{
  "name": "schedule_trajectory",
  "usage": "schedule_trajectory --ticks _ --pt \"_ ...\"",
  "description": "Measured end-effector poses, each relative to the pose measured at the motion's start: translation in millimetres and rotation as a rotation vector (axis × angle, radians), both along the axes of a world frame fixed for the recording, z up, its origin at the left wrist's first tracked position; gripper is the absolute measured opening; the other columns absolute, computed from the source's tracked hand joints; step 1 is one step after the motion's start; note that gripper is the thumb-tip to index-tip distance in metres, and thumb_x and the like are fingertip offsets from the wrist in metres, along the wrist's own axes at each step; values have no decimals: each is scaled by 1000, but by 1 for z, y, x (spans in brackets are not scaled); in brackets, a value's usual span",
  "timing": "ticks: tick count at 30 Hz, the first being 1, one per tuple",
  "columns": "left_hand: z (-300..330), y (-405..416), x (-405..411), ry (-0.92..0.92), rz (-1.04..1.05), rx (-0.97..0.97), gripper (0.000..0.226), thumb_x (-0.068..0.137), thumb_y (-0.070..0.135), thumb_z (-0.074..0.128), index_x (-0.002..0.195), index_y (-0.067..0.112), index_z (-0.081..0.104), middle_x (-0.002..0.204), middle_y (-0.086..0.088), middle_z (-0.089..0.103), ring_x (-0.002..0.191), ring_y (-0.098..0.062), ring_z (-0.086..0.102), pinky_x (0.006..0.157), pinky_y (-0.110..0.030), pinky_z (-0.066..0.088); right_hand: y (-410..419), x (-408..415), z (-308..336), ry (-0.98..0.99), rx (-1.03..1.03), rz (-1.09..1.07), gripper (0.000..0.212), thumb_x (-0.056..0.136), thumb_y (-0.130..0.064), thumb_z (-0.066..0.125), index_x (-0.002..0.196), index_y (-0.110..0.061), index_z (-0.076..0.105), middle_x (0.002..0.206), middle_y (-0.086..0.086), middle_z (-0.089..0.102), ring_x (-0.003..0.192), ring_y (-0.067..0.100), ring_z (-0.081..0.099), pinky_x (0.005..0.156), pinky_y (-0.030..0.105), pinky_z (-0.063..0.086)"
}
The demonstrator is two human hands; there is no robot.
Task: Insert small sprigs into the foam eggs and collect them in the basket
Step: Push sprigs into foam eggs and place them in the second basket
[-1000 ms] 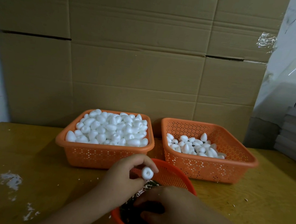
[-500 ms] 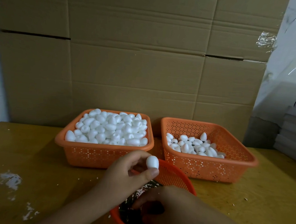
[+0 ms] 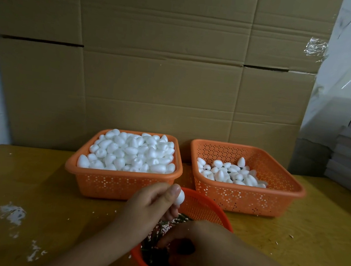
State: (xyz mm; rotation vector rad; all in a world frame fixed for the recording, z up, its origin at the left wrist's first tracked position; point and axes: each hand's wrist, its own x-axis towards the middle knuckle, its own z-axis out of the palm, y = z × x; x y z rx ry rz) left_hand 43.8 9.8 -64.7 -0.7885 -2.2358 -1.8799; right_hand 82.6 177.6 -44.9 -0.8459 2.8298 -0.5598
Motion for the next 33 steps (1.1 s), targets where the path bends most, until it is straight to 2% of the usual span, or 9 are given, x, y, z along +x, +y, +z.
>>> schedule_trajectory --ticks 6,14,17,18,20,22,26,29,33 --pt "-1 0 -1 -42 1 53 54 88 55 40 76 11 69 70 -10 71 64 -17 67 64 -24 53 1 -1 0 4 -7 8 38 85 -38 63 117 -56 55 119 -25 60 101 -5 59 89 22 49" --pt "4 0 -6 -186 -47 93 54 89 52 34 80 13 70 69 -8 70 61 -15 65 58 -22 49 0 -2 -1 33 -21 26 39 84 -39 64 116 -57 53 123 -29 53 103 -8 56 88 16 47" --pt "7 4 -14 -264 -14 -139 43 102 38 37 83 11 65 63 -2 70 61 -13 64 67 -31 53 1 -2 -1 27 -14 27 39 84 -38 63 117 -56 54 121 -26 58 102 -8 57 89 18 47" --pt "7 4 -13 -256 -7 -203 33 102 32 43 85 12 64 63 1 70 61 -12 64 71 -31 54 1 -1 -1 25 -11 25 38 84 -37 63 117 -55 55 120 -25 59 101 -7 58 89 19 48" --pt "6 2 -6 -126 -37 -110 17 90 31 55 95 16 61 73 1 72 67 -9 66 68 -22 51 1 -1 -2 20 -4 18 37 85 -35 62 117 -53 57 116 -22 64 98 -4 61 88 23 50" --pt "6 0 1 -71 -54 -74 22 83 32 61 102 19 58 87 -1 75 78 -9 69 70 -16 48 1 -1 -3 12 -8 11 35 85 -35 62 116 -51 58 113 -20 66 96 -2 62 87 26 52" --pt "3 0 3 -37 -29 -83 17 89 17 70 101 18 58 99 2 75 98 -10 70 84 -22 52 0 -2 -2 -15 -12 14 39 84 -35 64 118 -52 56 114 -22 65 98 -4 61 88 24 51" --pt "3 -1 3 -42 -2 -72 20 87 8 71 99 18 59 102 7 74 100 -5 68 84 -15 50 1 -3 -3 -44 1 19 36 83 -37 65 116 -48 59 114 -22 65 100 -4 61 89 24 51" --pt "3 -2 2 -26 10 -105 23 84 10 75 96 22 59 97 8 73 93 -4 68 75 -11 48 1 -5 -3 -72 19 14 27 86 -35 64 111 -44 63 108 -18 68 95 -2 63 87 22 51"
